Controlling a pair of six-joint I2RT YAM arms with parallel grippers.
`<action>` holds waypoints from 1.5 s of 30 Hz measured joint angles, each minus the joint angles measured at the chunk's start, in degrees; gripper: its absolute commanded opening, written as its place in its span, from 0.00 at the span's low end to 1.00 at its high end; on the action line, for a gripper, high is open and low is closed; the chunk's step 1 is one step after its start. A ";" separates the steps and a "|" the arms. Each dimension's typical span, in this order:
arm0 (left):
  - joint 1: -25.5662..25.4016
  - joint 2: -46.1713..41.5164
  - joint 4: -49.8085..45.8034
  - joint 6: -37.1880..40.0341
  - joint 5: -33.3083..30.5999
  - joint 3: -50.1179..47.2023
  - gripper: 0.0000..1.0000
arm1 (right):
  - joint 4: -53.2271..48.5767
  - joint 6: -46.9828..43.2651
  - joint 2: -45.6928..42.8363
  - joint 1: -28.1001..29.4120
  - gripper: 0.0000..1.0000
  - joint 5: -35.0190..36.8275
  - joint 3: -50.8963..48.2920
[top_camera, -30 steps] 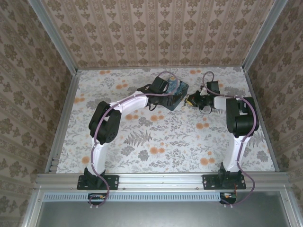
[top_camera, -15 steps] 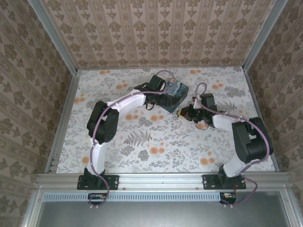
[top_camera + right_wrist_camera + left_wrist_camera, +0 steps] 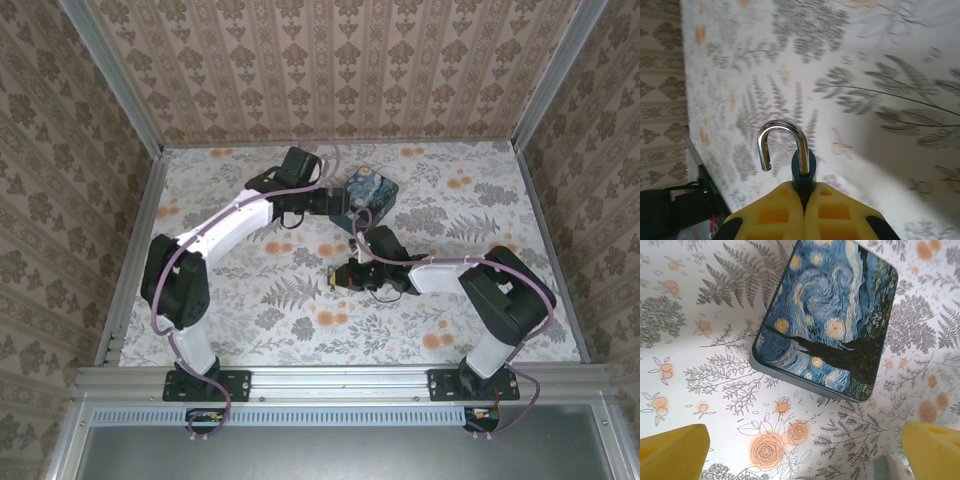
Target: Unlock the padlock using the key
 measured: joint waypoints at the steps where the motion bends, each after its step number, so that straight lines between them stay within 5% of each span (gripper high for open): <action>1: 0.20 -0.76 0.07 -0.07 0.00 -0.37 1.00 | 0.00 0.00 1.09 -0.26 0.08 0.00 0.00; 9: 2.36 -4.35 0.42 -0.68 -0.22 -5.95 1.00 | 0.13 -0.28 2.43 -5.70 0.51 -0.72 -0.11; 14: 5.09 -7.52 0.39 -0.68 -0.50 -9.03 1.00 | -4.31 -2.71 -4.55 -11.89 0.72 0.35 -1.53; 18: 8.13 -10.84 0.39 -0.61 -1.57 -10.80 1.00 | -9.79 -5.20 -13.40 -17.14 0.99 1.46 -1.27; 27: 15.52 -18.14 2.49 0.07 -7.78 -17.68 1.00 | -18.78 -10.67 -24.83 -25.22 0.99 6.58 4.59; 40: 19.28 -28.02 18.25 11.28 -23.10 -32.52 1.00 | -20.15 -22.62 -28.37 -27.80 1.00 30.75 9.09; 45: 22.75 -28.02 24.04 14.93 -24.50 -36.96 1.00 | -13.40 -27.85 -26.62 -28.00 1.00 38.51 7.13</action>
